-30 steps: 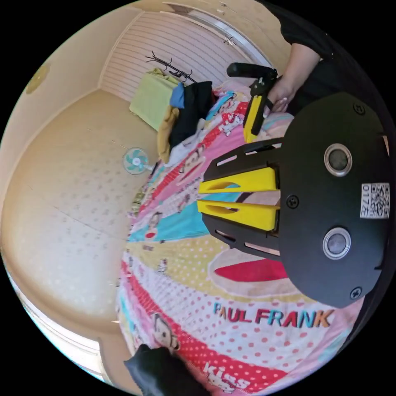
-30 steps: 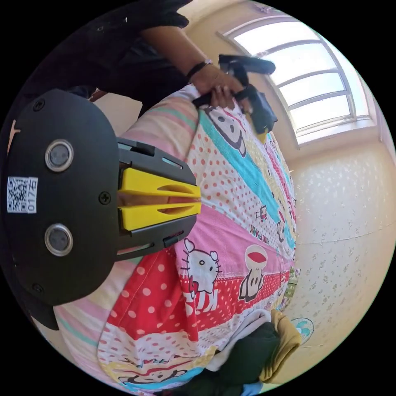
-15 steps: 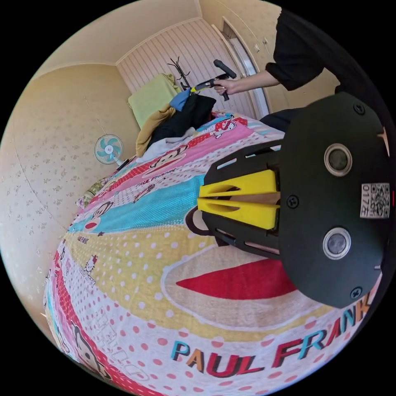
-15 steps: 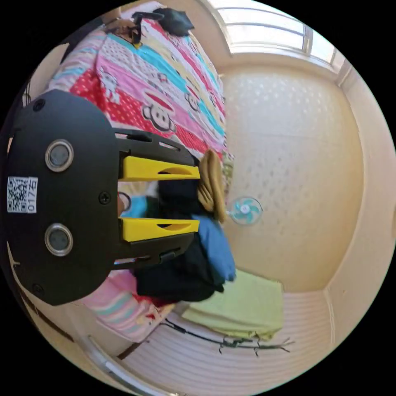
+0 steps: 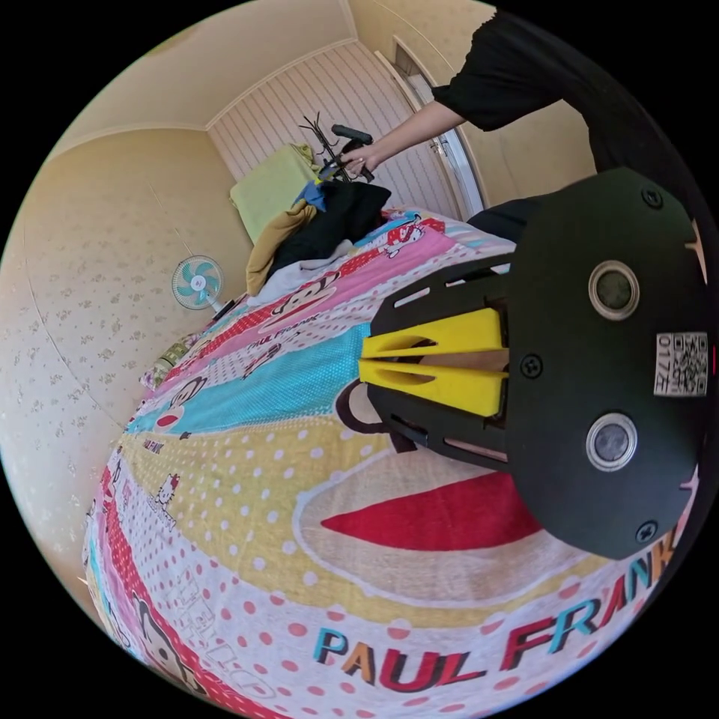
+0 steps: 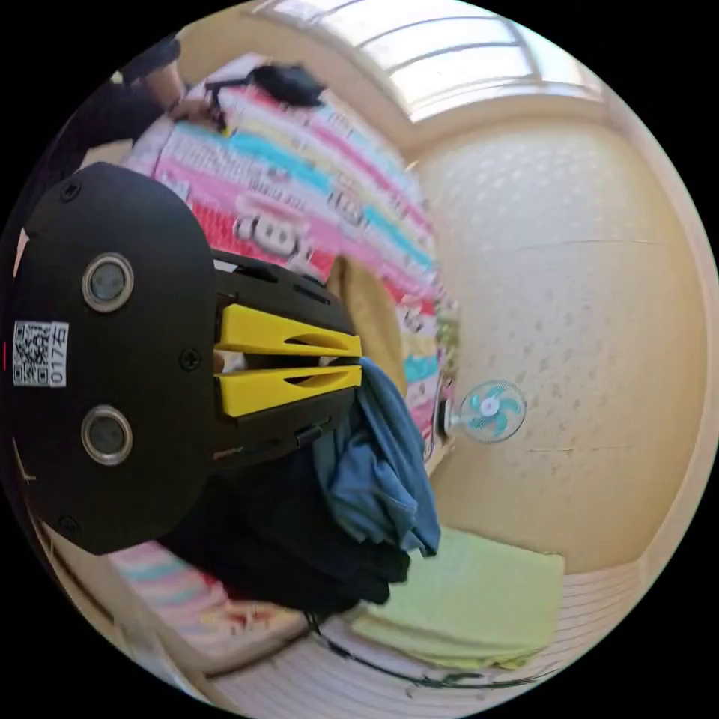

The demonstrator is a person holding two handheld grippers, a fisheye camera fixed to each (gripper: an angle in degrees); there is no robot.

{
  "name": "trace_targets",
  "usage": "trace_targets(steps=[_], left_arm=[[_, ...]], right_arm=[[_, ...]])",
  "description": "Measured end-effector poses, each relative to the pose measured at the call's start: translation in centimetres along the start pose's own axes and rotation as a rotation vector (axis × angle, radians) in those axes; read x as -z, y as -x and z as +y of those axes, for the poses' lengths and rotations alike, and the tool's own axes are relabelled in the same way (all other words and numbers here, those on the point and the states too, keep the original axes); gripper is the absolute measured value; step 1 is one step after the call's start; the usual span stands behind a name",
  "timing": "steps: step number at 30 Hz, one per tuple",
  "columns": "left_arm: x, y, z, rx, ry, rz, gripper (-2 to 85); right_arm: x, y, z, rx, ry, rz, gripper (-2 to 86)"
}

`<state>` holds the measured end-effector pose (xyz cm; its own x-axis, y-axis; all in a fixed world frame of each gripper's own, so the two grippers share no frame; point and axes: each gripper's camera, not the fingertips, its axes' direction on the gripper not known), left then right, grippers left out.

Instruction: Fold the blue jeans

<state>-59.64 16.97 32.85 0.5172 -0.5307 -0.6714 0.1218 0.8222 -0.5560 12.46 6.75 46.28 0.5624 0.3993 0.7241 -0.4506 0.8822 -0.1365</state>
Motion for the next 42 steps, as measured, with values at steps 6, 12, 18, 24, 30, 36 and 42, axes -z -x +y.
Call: trace_targets(steps=[6,12,18,24,30,36,42], left_arm=[[0.3,0.9,0.0,0.001,0.0,0.009,-1.0],[1.0,1.8,0.3,0.004,-0.014,0.037,-1.0],[2.1,2.9,1.1,0.021,-0.061,0.061,-1.0],[1.7,3.6,1.0,0.017,-0.041,0.052,-1.0],[1.8,4.4,1.3,0.014,-0.046,0.067,-1.0],[1.6,5.1,1.6,0.015,-0.048,0.064,-1.0],[1.7,5.9,2.4,0.032,-0.062,0.072,-0.9]], right_arm=[[-6.7,16.5,4.1,0.412,0.213,-0.568,2.7],[-14.1,30.5,18.0,0.689,0.566,-0.639,6.0],[-11.7,28.8,24.7,0.606,0.446,-0.173,10.7],[-13.2,16.9,28.8,0.466,0.549,0.51,14.0],[-10.2,16.1,27.9,0.25,0.47,0.462,9.0],[-2.3,14.8,30.8,-0.299,-0.007,-0.393,3.7],[-6.1,27.9,32.4,0.476,0.561,-0.824,4.3]])
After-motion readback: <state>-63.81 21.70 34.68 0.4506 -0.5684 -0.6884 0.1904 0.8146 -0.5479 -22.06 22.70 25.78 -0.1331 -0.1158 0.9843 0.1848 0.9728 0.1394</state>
